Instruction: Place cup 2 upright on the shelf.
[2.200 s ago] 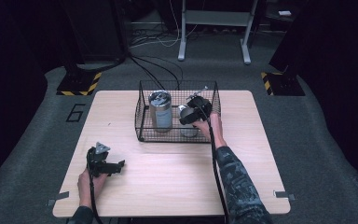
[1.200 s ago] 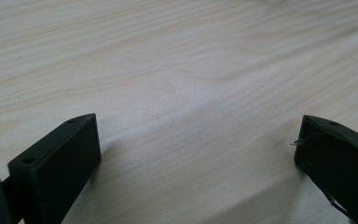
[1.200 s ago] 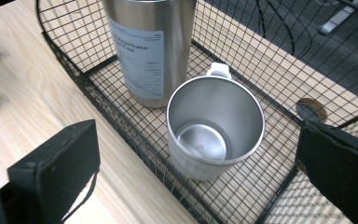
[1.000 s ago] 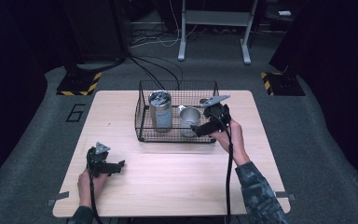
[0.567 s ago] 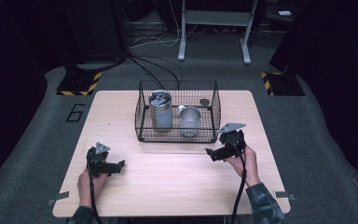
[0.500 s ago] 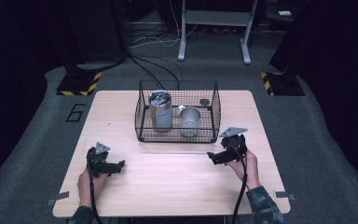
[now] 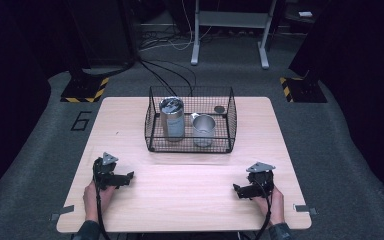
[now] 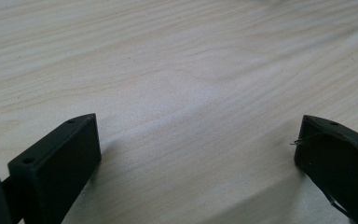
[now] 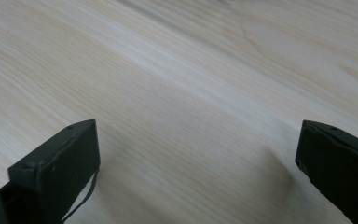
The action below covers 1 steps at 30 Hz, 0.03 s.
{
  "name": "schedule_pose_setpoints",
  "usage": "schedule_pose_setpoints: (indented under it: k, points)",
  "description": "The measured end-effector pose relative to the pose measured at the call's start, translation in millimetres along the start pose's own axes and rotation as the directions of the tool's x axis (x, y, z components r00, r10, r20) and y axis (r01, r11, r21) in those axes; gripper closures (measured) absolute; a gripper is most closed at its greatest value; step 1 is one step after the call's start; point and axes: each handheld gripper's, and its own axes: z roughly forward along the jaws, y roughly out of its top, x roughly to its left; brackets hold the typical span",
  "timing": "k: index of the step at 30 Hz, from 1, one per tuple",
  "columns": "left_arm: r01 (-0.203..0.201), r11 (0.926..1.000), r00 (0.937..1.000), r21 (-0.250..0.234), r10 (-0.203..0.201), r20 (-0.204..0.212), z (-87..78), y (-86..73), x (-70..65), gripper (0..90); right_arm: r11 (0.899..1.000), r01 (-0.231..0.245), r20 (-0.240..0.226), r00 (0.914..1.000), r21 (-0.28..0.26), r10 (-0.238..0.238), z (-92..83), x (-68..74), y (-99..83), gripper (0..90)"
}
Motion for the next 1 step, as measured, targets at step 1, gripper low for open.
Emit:
schedule_pose_setpoints:
  k: [1]
  points:
    - [0.0,1.0,1.0,0.0,0.0,0.0,0.0,0.0,0.0,0.3,1.0,-0.004,0.005,1.0,-0.007,0.004,-0.9,-3.0,-3.5,0.0]
